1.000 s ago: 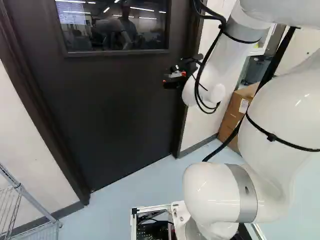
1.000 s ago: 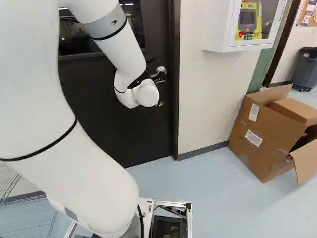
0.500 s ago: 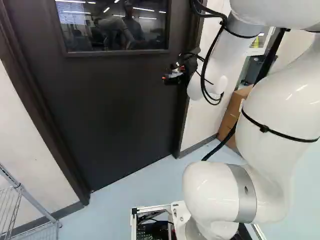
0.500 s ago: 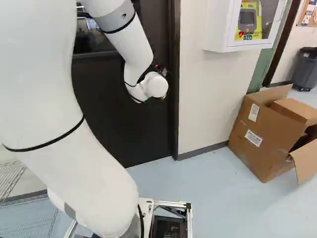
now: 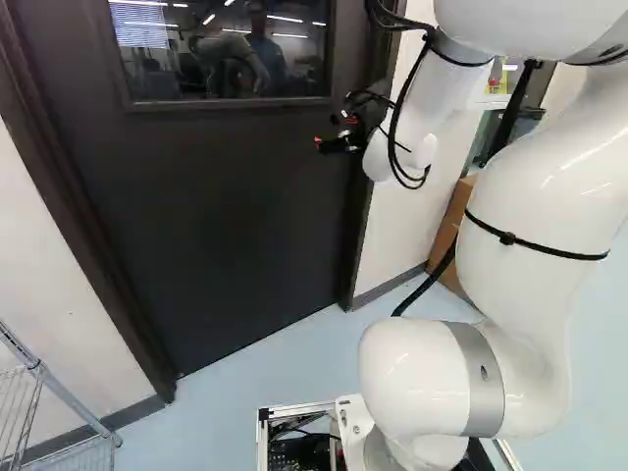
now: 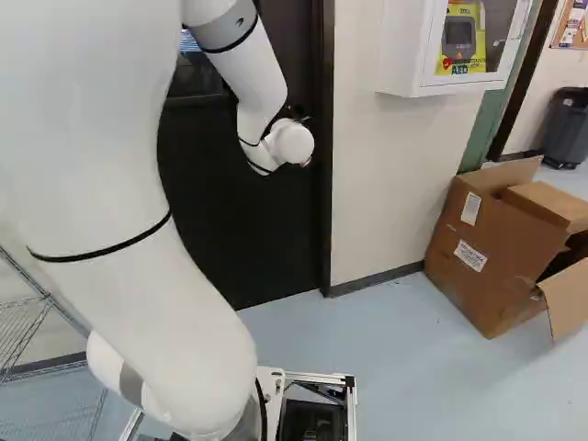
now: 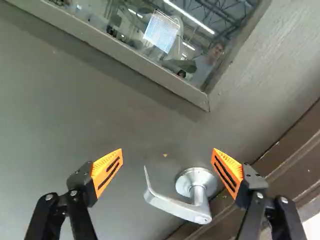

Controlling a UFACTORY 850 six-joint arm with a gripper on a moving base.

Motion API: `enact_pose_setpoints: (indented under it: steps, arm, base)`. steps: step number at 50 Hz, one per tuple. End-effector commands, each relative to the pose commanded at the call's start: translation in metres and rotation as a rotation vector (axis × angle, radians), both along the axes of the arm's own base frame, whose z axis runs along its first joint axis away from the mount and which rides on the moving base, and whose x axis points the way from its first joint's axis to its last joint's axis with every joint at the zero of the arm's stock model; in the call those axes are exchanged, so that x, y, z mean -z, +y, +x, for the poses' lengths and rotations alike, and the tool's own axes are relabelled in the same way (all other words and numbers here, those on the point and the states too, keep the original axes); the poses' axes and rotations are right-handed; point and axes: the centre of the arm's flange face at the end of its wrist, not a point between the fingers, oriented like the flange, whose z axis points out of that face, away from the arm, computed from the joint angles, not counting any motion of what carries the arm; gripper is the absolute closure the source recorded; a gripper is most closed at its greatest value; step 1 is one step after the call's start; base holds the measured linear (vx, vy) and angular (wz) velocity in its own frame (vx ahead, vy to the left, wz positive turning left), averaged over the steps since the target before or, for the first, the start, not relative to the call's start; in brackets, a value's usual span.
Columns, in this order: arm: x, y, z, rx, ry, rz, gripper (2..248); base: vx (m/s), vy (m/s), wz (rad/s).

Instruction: Open the door and move inside

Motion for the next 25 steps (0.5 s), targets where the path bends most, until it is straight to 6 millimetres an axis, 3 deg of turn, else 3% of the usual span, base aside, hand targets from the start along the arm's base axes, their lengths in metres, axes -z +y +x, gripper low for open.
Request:
enact_pose_setpoints:
  steps: [25]
  arm:
    - [0.0036,0.003,0.0021,-0.007,0.007,0.002,3]
  base:
    - [0.0,0.0,0.0]
